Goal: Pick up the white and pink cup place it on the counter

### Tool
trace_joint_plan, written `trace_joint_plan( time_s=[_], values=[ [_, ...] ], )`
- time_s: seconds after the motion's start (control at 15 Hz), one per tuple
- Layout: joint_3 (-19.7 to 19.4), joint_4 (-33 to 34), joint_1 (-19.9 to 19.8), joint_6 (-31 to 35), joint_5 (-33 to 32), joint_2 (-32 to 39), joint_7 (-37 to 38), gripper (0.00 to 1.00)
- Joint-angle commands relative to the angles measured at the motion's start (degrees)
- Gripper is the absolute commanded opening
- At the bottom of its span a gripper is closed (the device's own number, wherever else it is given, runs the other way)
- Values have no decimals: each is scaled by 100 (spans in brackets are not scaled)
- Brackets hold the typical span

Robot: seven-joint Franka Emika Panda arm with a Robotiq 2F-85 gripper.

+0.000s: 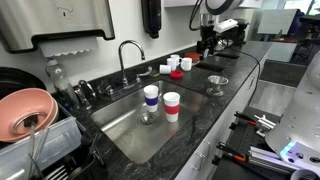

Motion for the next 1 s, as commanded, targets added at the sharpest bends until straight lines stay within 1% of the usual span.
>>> trace_joint_plan(
  time_s=[0.0,0.33,0.53,0.67,0.93],
  values=[
    [-36,8,37,-12,-11,-1,8,100],
    [-18,46,54,-16,5,55,44,100],
    [11,125,168,46,164,164,30,100],
    [37,177,324,128,426,238,-41,100],
    [98,366,724,25,1238,559,-295,100]
  ],
)
